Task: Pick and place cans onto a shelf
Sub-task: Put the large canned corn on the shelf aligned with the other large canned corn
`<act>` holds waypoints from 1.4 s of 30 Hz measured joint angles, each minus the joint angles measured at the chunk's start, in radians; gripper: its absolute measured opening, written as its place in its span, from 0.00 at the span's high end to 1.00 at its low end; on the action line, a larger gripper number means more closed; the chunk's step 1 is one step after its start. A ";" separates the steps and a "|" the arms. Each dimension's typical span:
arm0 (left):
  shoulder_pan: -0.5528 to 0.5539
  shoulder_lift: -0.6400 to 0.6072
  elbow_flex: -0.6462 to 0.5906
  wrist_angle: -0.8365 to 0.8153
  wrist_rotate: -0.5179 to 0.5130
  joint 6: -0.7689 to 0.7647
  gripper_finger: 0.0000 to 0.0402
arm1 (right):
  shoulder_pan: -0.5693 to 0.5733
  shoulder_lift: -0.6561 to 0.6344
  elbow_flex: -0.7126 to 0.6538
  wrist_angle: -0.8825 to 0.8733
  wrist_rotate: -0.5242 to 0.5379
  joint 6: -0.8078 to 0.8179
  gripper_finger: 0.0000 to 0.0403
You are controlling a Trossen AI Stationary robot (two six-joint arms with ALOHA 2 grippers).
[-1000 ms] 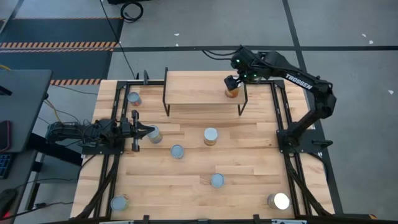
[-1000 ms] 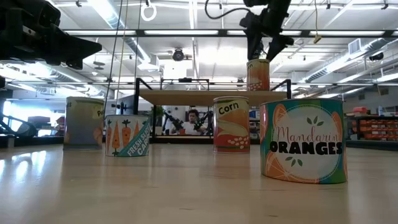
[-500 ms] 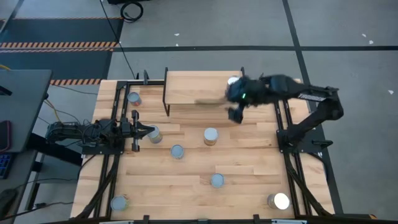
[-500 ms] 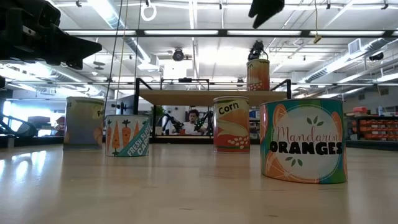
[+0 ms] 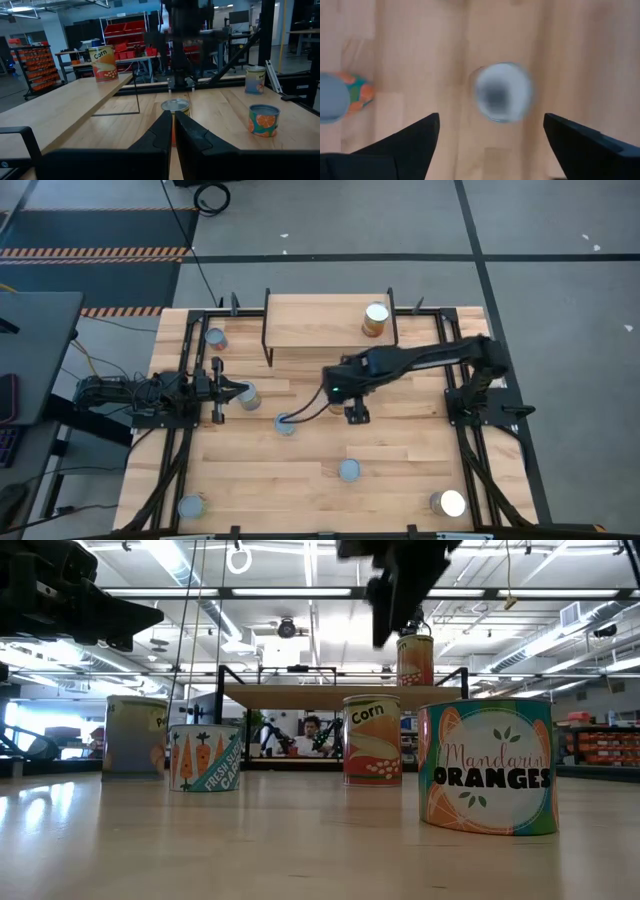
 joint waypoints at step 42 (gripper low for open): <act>0.000 0.007 0.000 0.015 0.000 0.000 0.93 | -0.180 0.179 -0.032 0.105 -0.145 -0.285 0.02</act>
